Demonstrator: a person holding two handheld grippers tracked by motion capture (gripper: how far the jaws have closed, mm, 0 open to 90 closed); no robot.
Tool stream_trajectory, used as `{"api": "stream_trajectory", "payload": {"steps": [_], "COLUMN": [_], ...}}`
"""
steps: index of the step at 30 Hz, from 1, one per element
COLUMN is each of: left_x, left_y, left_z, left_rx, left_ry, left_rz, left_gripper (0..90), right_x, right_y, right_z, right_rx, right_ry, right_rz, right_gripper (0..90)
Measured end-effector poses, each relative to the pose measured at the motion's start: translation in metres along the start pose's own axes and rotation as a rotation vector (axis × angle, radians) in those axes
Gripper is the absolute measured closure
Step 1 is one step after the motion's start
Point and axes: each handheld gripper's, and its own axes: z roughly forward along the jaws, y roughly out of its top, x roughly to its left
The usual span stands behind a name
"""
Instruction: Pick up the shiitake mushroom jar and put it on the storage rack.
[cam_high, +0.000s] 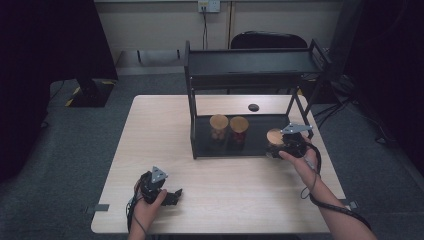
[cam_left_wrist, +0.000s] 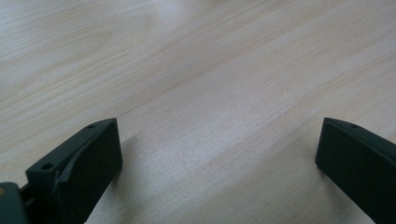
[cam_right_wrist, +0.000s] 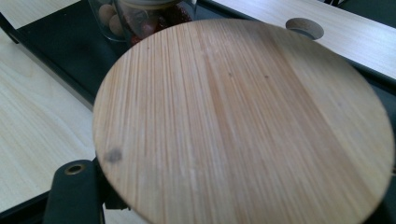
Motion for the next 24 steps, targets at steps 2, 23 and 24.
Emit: {"api": "stream_trajectory", "payload": {"steps": [2, 23, 24], "left_x": [0.0, 0.0, 0.0], "left_y": [0.0, 0.0, 0.0], "left_z": [0.0, 0.0, 0.0], "left_rx": [0.0, 0.0, 0.0], "left_ry": [0.0, 0.0, 0.0], "left_rz": [0.0, 0.0, 0.0], "left_gripper": [0.1, 0.1, 0.1], "right_x": [0.0, -0.005, -0.006], "right_y": [0.001, 0.012, 0.013], "right_z": [0.002, 0.018, 0.019], "right_rx": [0.001, -0.012, -0.011], "right_ry": [-0.001, -0.009, -0.01], "right_rz": [0.001, 0.02, 0.018], "right_gripper": [25.7, 25.7, 25.7]}}
